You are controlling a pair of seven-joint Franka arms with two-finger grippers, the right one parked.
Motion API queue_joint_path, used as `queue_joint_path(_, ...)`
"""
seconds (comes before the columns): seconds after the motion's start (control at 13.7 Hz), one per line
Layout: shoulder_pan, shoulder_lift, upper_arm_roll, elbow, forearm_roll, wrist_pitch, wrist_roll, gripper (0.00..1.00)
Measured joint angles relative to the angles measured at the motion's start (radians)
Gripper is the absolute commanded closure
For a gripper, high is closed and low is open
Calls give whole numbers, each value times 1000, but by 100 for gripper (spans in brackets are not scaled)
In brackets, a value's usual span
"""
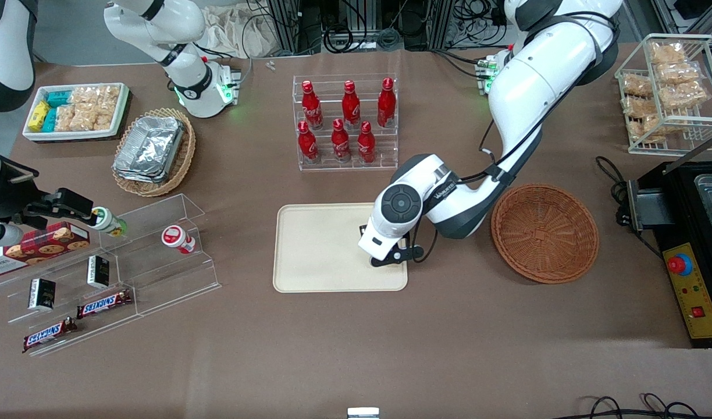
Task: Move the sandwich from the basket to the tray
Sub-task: 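Lower the sandwich onto the tray and open the left gripper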
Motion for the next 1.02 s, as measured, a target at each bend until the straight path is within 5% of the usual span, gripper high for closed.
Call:
queue_joint_path(0.22, 0, 7, 2, -10, 1, 10, 0, 98)
queue_joint_path(0.36, 0, 9, 3, -11, 1, 13, 0, 80)
queue_joint_path(0.58, 0, 14, 3, -12, 2, 13, 0, 33)
queue_joint_path(0.66, 0, 16, 3, -12, 2, 13, 0, 9)
queue_joint_path(1.02, 0, 20, 3, -12, 2, 14, 0, 1)
